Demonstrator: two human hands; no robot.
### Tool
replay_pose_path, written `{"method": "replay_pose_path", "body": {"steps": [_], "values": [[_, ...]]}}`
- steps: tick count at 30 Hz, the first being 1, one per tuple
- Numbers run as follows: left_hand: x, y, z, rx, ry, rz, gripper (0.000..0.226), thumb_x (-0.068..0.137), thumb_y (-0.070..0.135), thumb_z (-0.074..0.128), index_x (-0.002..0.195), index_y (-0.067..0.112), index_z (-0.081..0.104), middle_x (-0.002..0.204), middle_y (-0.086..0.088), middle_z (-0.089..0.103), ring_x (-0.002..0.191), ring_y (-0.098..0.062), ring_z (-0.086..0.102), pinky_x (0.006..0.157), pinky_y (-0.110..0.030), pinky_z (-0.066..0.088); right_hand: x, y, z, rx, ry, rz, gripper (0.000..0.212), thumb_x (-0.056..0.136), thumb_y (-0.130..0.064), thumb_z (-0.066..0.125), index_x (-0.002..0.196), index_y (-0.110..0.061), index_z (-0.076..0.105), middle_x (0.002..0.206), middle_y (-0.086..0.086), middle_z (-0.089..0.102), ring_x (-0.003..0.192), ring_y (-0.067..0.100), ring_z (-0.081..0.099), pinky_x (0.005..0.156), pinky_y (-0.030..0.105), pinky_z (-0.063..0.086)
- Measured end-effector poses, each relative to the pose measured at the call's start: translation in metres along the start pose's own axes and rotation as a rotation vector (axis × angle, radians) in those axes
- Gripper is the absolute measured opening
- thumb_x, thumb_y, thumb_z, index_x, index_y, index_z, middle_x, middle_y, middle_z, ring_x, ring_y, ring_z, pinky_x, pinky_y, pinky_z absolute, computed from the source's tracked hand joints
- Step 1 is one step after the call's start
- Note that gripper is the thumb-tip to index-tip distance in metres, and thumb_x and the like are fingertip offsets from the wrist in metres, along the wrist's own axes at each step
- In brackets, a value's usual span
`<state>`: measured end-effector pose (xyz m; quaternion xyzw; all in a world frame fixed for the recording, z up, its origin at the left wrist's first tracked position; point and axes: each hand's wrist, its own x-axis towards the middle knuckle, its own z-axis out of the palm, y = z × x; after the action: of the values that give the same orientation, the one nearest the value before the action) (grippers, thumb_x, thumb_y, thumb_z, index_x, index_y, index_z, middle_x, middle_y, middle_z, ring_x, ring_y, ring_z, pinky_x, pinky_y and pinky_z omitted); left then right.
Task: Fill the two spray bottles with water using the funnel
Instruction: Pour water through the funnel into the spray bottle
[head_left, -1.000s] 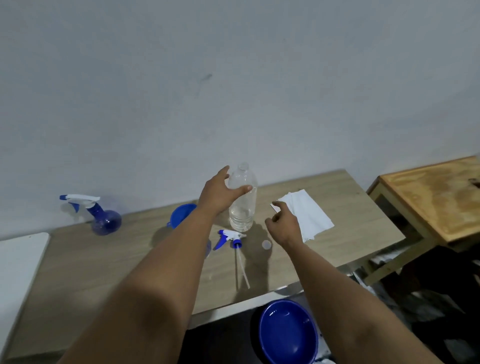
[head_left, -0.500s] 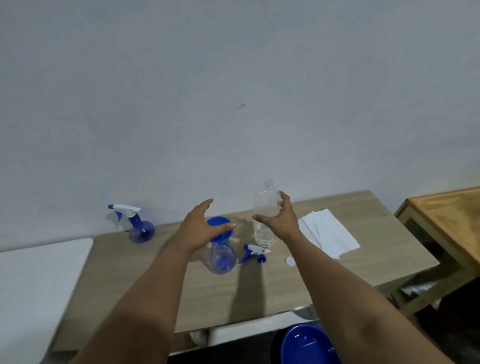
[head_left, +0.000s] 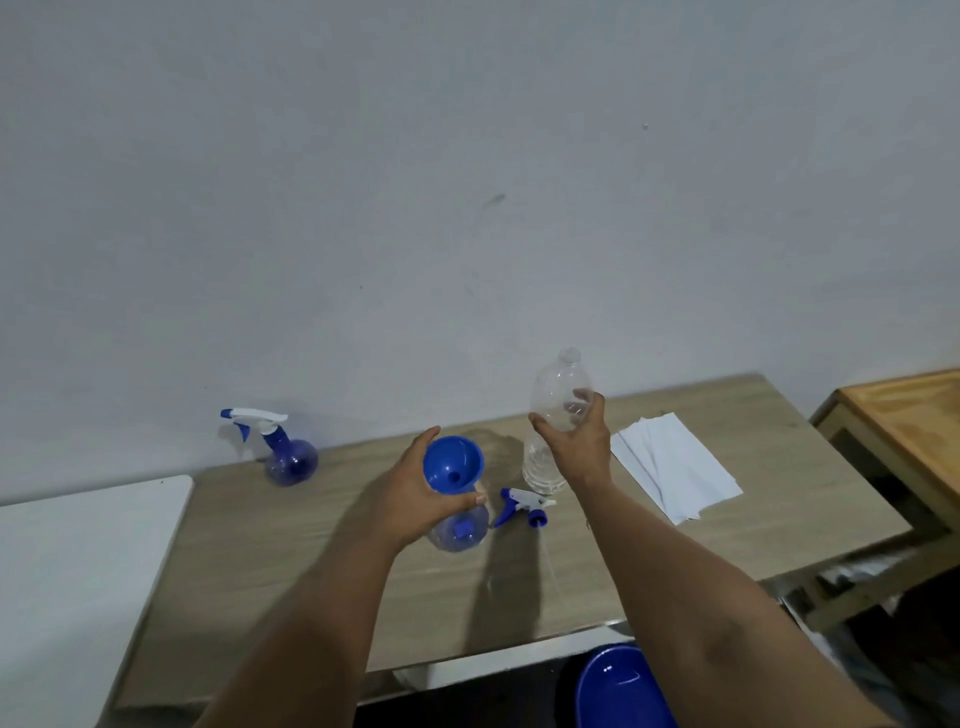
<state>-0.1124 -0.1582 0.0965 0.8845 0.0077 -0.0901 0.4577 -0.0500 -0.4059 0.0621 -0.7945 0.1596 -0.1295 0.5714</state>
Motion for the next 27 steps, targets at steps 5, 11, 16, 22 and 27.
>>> {"method": "replay_pose_path", "body": {"steps": [5, 11, 16, 22, 27], "values": [[-0.001, -0.003, 0.003, -0.018, -0.015, -0.007, 0.122, 0.05, 0.063, 0.09, 0.151, 0.043, 0.026, 0.14, 0.015, 0.052, 0.126, -0.011, 0.053, 0.105, -0.034, 0.046, -0.008, -0.041, -0.022, 0.069, 0.043, -0.084, 0.067, 0.072, -0.047, 0.09, 0.123, -0.035, 0.048, 0.113, -0.007, 0.064, 0.106, 0.012, 0.063, 0.085, 0.026, 0.047], [-0.005, 0.0, 0.006, -0.085, 0.006, -0.004, 0.104, 0.064, 0.042, 0.093, 0.148, 0.037, 0.033, 0.13, 0.011, 0.055, 0.118, -0.015, 0.057, 0.094, -0.028, 0.044, -0.014, -0.076, -0.044, 0.096, 0.006, -0.195, 0.067, 0.073, -0.04, 0.09, 0.123, -0.035, 0.047, 0.109, -0.007, 0.069, 0.106, 0.009, 0.069, 0.093, 0.031, 0.055], [-0.007, 0.002, 0.003, -0.079, 0.044, -0.037, 0.11, 0.06, 0.051, 0.092, 0.15, 0.038, 0.03, 0.136, 0.007, 0.054, 0.12, -0.019, 0.056, 0.101, -0.037, 0.048, -0.029, -0.085, -0.049, 0.028, -0.169, -0.246, 0.07, 0.07, -0.035, 0.091, 0.125, -0.042, 0.047, 0.106, 0.002, 0.067, 0.095, 0.012, 0.073, 0.087, 0.03, 0.058], [-0.01, 0.002, -0.001, -0.102, 0.045, -0.036, 0.102, 0.061, 0.041, 0.095, 0.146, 0.027, 0.039, 0.121, 0.014, 0.055, 0.11, -0.012, 0.054, 0.095, -0.031, 0.047, -0.04, -0.074, -0.047, -0.18, -0.5, -0.197, 0.063, 0.068, -0.034, 0.092, 0.117, -0.036, 0.052, 0.093, 0.005, 0.07, 0.082, 0.015, 0.07, 0.09, 0.042, 0.059], [-0.012, -0.004, -0.002, -0.123, 0.075, -0.071, 0.085, 0.06, 0.035, 0.096, 0.133, 0.028, 0.051, 0.114, 0.014, 0.06, 0.112, -0.016, 0.06, 0.098, -0.036, 0.051, -0.047, -0.068, -0.045, -0.339, -0.642, -0.132, 0.06, 0.063, -0.035, 0.091, 0.11, -0.035, 0.053, 0.089, 0.009, 0.074, 0.072, 0.012, 0.066, 0.081, 0.04, 0.059]]}}
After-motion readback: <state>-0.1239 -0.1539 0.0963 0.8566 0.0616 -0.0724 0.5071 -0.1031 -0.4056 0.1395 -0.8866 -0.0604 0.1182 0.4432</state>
